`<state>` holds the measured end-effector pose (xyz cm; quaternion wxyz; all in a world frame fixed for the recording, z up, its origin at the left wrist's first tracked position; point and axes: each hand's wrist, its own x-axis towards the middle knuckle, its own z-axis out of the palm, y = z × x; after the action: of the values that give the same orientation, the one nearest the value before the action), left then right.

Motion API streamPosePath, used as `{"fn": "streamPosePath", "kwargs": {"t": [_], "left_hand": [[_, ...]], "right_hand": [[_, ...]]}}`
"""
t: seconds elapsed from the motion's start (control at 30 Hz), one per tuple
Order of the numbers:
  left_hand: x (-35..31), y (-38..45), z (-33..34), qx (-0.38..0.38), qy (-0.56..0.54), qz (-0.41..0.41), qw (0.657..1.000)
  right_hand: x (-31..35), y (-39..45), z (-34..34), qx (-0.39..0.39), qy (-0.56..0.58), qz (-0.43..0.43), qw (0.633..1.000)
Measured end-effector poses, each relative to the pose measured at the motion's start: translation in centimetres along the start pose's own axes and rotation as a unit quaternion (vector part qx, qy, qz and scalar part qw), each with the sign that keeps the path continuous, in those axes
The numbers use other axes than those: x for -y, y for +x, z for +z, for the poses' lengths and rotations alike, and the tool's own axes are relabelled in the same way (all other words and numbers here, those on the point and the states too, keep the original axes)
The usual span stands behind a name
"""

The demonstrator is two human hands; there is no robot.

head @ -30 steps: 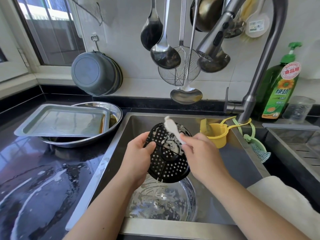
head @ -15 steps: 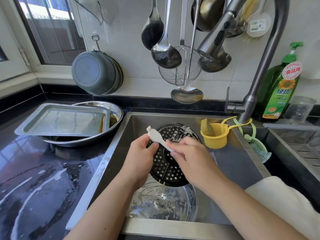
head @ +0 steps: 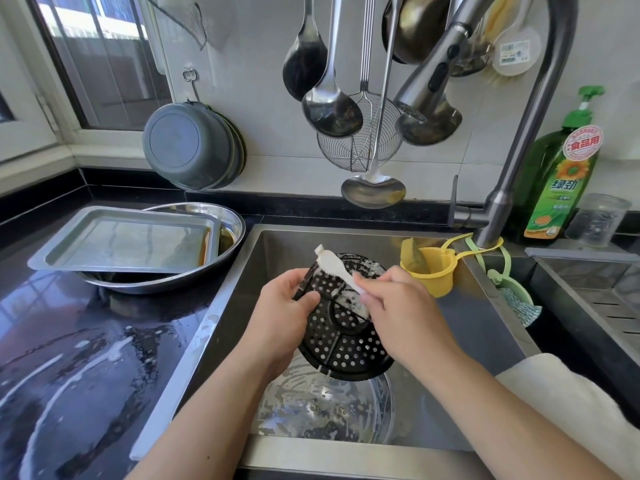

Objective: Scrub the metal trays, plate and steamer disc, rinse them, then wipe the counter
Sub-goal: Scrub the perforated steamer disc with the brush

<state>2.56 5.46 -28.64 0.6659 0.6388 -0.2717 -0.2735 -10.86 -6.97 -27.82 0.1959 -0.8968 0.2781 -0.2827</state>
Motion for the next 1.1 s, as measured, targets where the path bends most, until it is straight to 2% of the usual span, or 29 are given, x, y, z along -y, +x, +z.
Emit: {"fn": "streamPosePath", "kwargs": {"t": [0.17,0.33,0.5,0.67,0.8,1.0,1.1], "left_hand": [[0.0,0.0,-0.2,0.006,-0.009,0.003,1.000],[0.1,0.2,-0.1,0.009,-0.022,-0.016,1.000],[0.1,0.4,-0.4,-0.018,-0.007,-0.014,1.000],[-0.1,0.2,-0.3,0.005,-0.026,-0.031,0.999],[0.2,0.5,-0.6,-0.019,0.008,-0.019,1.000],[-0.1,0.3,-0.3,0.001,0.008,-0.029,1.000],[0.1,0.3,-0.4,-0.007,0.016,-0.021,1.000]], "right_hand": [[0.7,-0.7,0.5,0.054,0.006,-0.075,0.996],[-0.2,-0.2,0.2,0.027,0.001,-0.030,0.999],[0.7,-0.6,0.4,0.069,-0.004,-0.066,0.995],[-0.3,-0.1,-0.1,0.026,-0.017,-0.013,0.999],[0.8,-0.7,0.2,0.064,-0.010,-0.058,0.996],[-0.4,0.1,-0.2,0.004,-0.025,0.009,1.000],[0.3,-0.6,0.1,0.058,-0.006,-0.037,0.998]]}}
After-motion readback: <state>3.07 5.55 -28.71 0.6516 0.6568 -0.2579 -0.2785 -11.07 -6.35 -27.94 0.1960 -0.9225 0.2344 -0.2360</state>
